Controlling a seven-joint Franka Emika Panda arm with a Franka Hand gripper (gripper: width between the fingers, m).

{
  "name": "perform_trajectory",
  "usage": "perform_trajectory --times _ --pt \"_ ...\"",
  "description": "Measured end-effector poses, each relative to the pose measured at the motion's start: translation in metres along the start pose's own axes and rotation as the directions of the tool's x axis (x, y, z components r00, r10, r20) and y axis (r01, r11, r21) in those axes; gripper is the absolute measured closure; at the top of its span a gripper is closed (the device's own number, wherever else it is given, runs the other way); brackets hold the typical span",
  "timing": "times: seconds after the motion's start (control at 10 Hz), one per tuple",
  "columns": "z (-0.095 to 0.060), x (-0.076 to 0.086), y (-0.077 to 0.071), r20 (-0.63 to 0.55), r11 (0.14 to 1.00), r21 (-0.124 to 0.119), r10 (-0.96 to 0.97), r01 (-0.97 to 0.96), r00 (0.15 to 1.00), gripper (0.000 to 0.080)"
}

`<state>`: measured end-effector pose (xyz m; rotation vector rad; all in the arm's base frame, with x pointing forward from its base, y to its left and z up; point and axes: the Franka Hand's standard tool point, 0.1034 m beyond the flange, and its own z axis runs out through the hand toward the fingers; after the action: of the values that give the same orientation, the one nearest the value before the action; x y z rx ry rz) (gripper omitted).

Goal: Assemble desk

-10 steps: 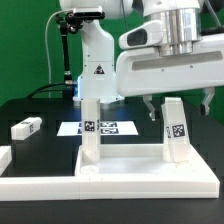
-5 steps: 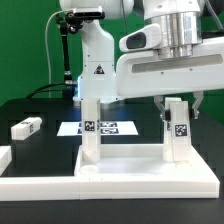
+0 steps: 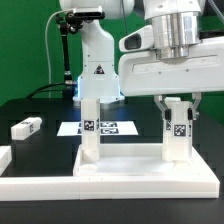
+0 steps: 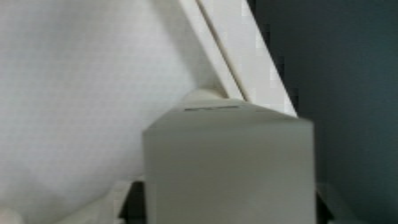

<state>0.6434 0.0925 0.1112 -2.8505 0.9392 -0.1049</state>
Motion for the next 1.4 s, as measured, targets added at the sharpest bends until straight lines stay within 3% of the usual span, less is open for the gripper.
perform_trajectory --times 0.2,0.4,0.5,0.6,0.9,1.0,1.1,1.2,1.3,1.4 --pt "0.002 0.012 -0.003 0.041 0.972 -0.001 0.233 -0.233 0.972 0.0511" --pt "0.005 0.019 0.002 0.093 0.852 0.038 0.517 -0.522 0.851 0.0509" --pt "0.005 0.019 0.004 0.122 0.753 0.030 0.649 -0.657 0.750 0.0509" --pt "0.006 0.020 0.000 0.134 0.694 0.001 0.713 -0.720 0.688 0.0509" --pt "0.007 0.017 -0.007 0.129 0.495 -0.027 0.863 -0.869 0.488 0.0509" --pt "0.007 0.017 -0.006 0.131 0.528 -0.024 0.844 -0.849 0.521 0.0509" --pt "0.007 0.017 -0.006 0.131 0.536 -0.023 0.839 -0.844 0.529 0.0411" --pt "0.007 0.016 -0.007 0.129 0.548 -0.022 0.831 -0.836 0.541 0.0411" --pt "0.004 0.014 -0.007 0.087 0.702 -0.021 0.711 -0.712 0.698 0.0233" --pt "0.000 0.012 -0.011 0.055 0.809 -0.020 0.588 -0.588 0.807 0.0233"
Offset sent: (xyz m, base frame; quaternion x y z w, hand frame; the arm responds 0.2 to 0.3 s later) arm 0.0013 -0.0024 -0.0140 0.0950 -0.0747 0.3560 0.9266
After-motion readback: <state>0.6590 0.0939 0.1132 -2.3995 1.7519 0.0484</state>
